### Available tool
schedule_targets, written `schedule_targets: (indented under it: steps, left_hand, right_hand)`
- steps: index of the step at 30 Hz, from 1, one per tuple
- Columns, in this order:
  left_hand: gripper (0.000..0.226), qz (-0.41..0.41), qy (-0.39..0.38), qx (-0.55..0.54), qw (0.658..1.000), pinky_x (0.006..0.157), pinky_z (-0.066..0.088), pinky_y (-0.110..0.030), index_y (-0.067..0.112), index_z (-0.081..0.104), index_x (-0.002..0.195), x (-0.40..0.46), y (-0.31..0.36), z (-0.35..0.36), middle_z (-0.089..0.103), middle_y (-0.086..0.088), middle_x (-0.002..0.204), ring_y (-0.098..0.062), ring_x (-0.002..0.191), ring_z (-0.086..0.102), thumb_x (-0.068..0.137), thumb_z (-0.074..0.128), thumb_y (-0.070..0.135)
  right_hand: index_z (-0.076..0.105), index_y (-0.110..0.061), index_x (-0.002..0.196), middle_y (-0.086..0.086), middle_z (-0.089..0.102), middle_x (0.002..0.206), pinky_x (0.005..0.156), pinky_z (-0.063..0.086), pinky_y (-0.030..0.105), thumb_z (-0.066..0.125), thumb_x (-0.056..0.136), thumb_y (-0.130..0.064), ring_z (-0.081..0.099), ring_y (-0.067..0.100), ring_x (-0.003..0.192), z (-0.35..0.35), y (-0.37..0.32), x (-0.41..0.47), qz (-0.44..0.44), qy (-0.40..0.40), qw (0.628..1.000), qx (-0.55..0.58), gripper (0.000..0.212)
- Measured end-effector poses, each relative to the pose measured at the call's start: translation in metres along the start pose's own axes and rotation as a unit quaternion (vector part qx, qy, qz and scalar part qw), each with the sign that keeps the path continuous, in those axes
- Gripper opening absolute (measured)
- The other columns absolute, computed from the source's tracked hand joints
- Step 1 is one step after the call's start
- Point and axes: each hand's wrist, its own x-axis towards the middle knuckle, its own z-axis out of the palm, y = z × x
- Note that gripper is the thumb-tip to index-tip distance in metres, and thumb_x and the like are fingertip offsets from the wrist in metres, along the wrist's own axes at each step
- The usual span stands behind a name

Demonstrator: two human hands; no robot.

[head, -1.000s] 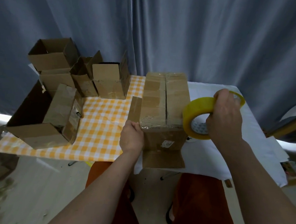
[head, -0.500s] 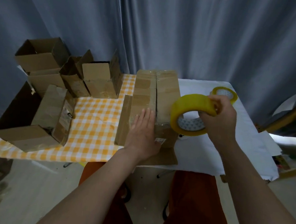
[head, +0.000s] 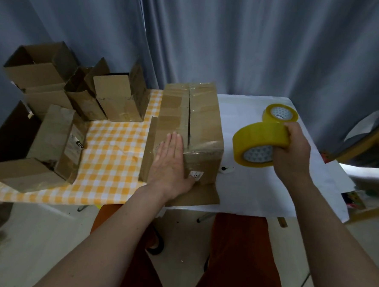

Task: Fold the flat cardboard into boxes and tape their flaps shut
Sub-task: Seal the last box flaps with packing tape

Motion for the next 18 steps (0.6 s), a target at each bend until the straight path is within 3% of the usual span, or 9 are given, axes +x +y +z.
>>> schedule_targets:
  steps: [5,8,12,18]
  left_hand:
    - [0.116,0.004,0.007,0.015,1.0,0.116,-0.014,-0.03,0.01,-0.021,0.148,-0.001,0.0,0.002,-0.019,-0.005,0.159,-0.016,0.144,-0.023,0.08,0.059,0.057]
    - [0.116,0.001,0.006,0.015,1.0,0.115,-0.014,-0.029,0.011,-0.021,0.148,0.0,-0.001,0.004,-0.02,-0.005,0.159,-0.015,0.143,-0.024,0.08,0.061,0.055]
    - [0.115,0.003,0.004,0.019,1.0,0.118,-0.012,-0.032,0.013,-0.019,0.149,0.001,-0.001,0.005,-0.018,-0.004,0.16,-0.016,0.145,-0.022,0.079,0.06,0.056]
    - [0.096,0.073,0.02,0.054,0.996,0.118,-0.007,-0.04,0.045,-0.007,0.149,-0.002,-0.004,0.006,-0.007,-0.01,0.161,-0.026,0.147,-0.016,0.08,0.058,0.058]
  right_hand:
    - [0.045,-0.022,0.093,-0.002,0.052,0.089,0.059,0.032,0.019,0.046,0.081,0.007,0.046,0.01,0.077,0.008,0.014,0.005,0.012,-0.007,1.0,-0.005,0.031]
    - [0.043,-0.016,0.089,0.002,0.05,0.083,0.053,0.032,0.025,0.045,0.079,0.009,0.047,0.018,0.075,0.017,0.027,0.0,0.03,-0.039,0.999,-0.014,0.028]
    - [0.043,-0.013,0.091,0.003,0.05,0.083,0.052,0.033,0.021,0.046,0.083,0.01,0.047,0.018,0.073,0.021,0.042,-0.01,0.026,-0.066,0.997,-0.003,0.024]
    - [0.044,-0.003,0.093,0.013,0.049,0.08,0.054,0.035,0.03,0.05,0.082,0.012,0.048,0.027,0.071,0.025,0.048,-0.025,0.065,-0.117,0.991,0.003,0.019]
